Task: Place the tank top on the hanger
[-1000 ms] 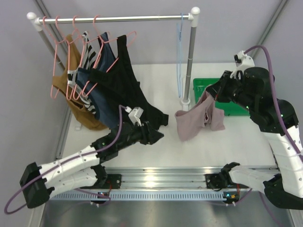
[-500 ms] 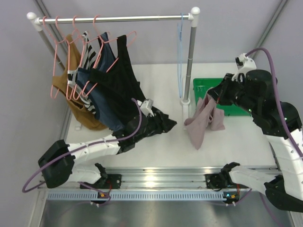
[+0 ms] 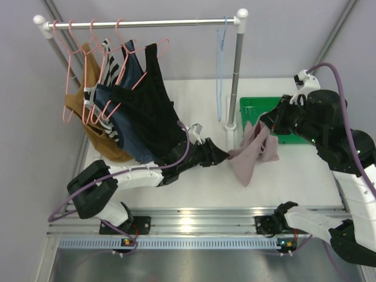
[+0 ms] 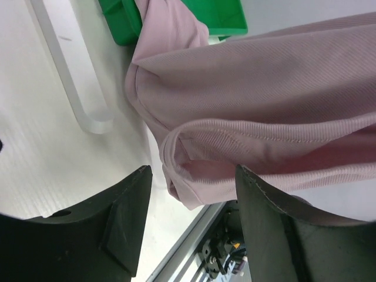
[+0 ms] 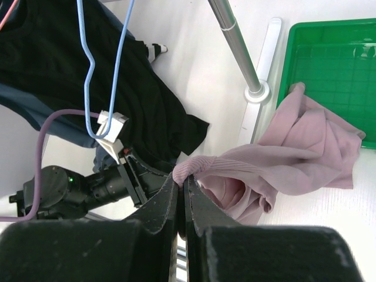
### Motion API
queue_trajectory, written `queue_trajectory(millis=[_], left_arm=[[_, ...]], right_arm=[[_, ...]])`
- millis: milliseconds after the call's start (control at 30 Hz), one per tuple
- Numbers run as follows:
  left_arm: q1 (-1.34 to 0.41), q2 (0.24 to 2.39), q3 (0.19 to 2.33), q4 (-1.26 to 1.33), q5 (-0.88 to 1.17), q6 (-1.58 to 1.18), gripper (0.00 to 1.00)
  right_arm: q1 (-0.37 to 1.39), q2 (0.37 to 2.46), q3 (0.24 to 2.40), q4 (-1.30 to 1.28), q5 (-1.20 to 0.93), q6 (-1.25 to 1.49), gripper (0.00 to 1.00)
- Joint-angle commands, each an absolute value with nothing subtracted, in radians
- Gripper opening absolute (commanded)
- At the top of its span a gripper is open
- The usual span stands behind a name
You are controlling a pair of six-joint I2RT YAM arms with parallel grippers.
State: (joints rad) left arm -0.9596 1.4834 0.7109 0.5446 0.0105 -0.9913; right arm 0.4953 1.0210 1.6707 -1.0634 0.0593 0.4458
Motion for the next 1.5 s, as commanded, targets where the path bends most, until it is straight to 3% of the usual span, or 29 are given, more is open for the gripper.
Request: queue_trajectory(millis=[0, 400, 533, 600, 667, 700, 1067, 1467], left_arm=[[-0.965, 1.522, 0.752, 0.664, 0.063, -1.029, 0.63], [-0.963, 1.663, 0.833, 0.673, 0.135, -1.006, 0.61], [-0.963, 1.677, 0.838, 0.669, 0.155, -1.003, 0.54], [-0.963, 1.674, 0.836, 0.667, 0.164, -0.997, 0.35], [-0.957, 1.66, 0.838, 0.644, 0.17, -0.971, 0.06], [-0.954, 1.623, 0.844, 0.614, 0.167, -0.953, 0.0], [-0.951, 1.169, 1.147, -0.064, -0.04, -0.534, 0.0], [-0.951, 1.126, 1.61, -0.388, 0.029, -0.354, 0.0]], right_arm=[[0.512, 1.002, 1.686, -1.029, 0.066, 0.437, 0.0], [0.512, 1.009, 1.695, -1.045, 0.071, 0.422, 0.0], [0.512, 1.008, 1.7, -1.052, 0.075, 0.42, 0.0], [0.512, 1.008, 1.698, -1.052, 0.074, 0.419, 0.0], [0.511, 1.008, 1.7, -1.052, 0.074, 0.413, 0.0], [0.512, 1.009, 1.703, -1.063, 0.078, 0.407, 0.0], [0.511, 1.038, 1.897, -1.059, 0.075, 0.299, 0.0], [0.512, 1.078, 2.085, -0.871, -0.094, 0.262, 0.0]])
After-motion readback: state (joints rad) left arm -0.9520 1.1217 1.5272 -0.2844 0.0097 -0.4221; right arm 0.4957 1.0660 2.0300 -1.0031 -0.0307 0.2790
